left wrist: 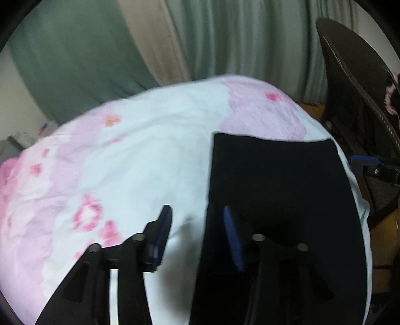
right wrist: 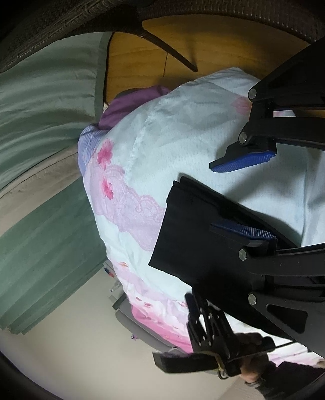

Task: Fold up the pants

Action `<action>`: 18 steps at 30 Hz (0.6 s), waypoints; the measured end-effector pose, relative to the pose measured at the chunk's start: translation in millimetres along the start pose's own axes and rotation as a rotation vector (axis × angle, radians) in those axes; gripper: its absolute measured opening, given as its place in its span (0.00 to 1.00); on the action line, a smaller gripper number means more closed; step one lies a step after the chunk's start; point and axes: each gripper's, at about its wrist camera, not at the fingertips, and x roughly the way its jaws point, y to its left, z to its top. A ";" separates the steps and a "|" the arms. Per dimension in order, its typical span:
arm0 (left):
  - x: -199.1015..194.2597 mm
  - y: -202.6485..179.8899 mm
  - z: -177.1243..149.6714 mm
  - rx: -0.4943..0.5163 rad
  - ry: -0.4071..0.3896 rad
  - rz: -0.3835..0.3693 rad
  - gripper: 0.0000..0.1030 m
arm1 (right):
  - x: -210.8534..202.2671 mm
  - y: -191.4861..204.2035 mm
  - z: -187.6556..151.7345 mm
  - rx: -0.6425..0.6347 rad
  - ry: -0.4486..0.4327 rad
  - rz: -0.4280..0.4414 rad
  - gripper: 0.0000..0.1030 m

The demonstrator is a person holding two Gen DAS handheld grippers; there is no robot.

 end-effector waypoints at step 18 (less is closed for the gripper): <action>46.9 11.6 13.1 -0.033 0.065 -0.206 0.63 | 21.8 -0.5 19.5 -0.026 0.082 0.048 0.65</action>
